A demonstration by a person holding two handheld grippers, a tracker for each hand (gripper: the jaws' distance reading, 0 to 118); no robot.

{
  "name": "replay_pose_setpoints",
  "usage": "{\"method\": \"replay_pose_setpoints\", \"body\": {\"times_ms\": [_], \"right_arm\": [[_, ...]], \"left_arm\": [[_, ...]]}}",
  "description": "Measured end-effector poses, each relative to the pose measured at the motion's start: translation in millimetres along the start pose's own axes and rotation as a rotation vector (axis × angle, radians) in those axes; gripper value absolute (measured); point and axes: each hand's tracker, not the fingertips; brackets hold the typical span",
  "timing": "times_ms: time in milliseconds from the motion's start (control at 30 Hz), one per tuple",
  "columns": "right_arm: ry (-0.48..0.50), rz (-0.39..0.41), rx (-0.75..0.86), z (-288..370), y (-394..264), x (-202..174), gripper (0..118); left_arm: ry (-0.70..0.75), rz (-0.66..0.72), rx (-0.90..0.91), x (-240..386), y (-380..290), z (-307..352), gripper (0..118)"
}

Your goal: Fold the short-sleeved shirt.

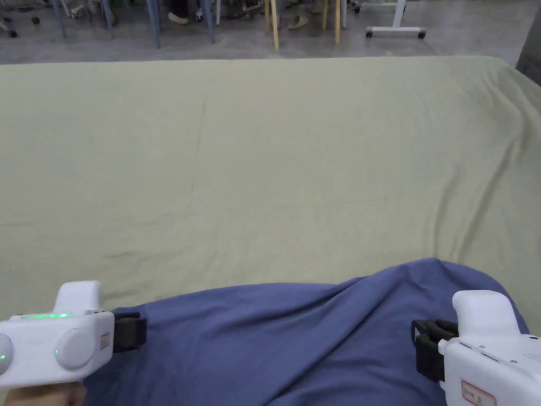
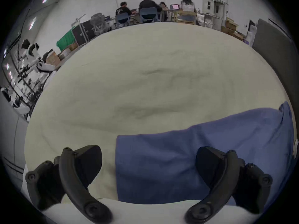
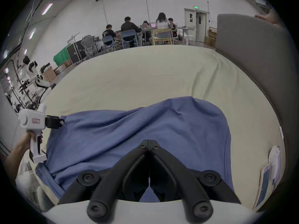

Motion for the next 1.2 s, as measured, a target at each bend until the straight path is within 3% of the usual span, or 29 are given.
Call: {"method": "replay_pose_setpoints", "body": {"times_ms": [33,133,200,267,433,467,500,567,600,833,1033,1200], "right_arm": [[-0.007,0.001,0.0,1.1,-1.0,1.1,3],[-0.008,-0.001,-0.006,6.2,-3.5,7.2,3],[-0.01,-0.017,-0.005,9.5,-6.7,11.3,3],[-0.01,-0.029,-0.013,12.1,-9.2,16.2,3],[-0.052,-0.027,-0.018,17.5,-11.9,28.0,4],[-0.071,-0.026,-0.019,17.2,-10.8,30.7,19],[-0.073,-0.028,-0.024,16.0,-9.0,33.6,41],[-0.103,-0.043,-0.068,9.7,-6.3,40.1,114],[-0.114,-0.046,-0.073,6.9,-5.4,42.8,118],[-0.195,-0.057,-0.067,-28.2,37.7,84.4,117],[-0.265,-0.081,-0.169,-92.8,67.4,127.4,117],[-0.321,-0.081,-0.223,-136.9,68.1,140.8,114]], "left_arm": [[0.012,-0.007,0.027,2.3,0.7,3.0,114],[-0.119,0.036,0.018,-1.0,6.4,8.6,65],[-0.099,0.083,0.035,0.7,13.3,12.2,5],[-0.163,0.102,0.066,1.1,18.6,14.2,2],[-0.12,0.075,0.096,6.6,24.9,22.2,2],[-0.12,0.071,0.1,6.4,27.2,23.5,2],[-0.126,0.062,0.103,6.2,29.1,24.2,2],[-0.117,0.037,0.103,7.9,33.2,23.7,2],[-0.118,0.03,0.105,7.9,34.6,23.2,2],[-0.103,0.002,0.079,12.5,32.6,12.3,2],[-0.09,0.003,0.06,19.1,29.4,0.9,2],[-0.067,-0.038,0.062,27.2,29.6,3.4,2]]}}
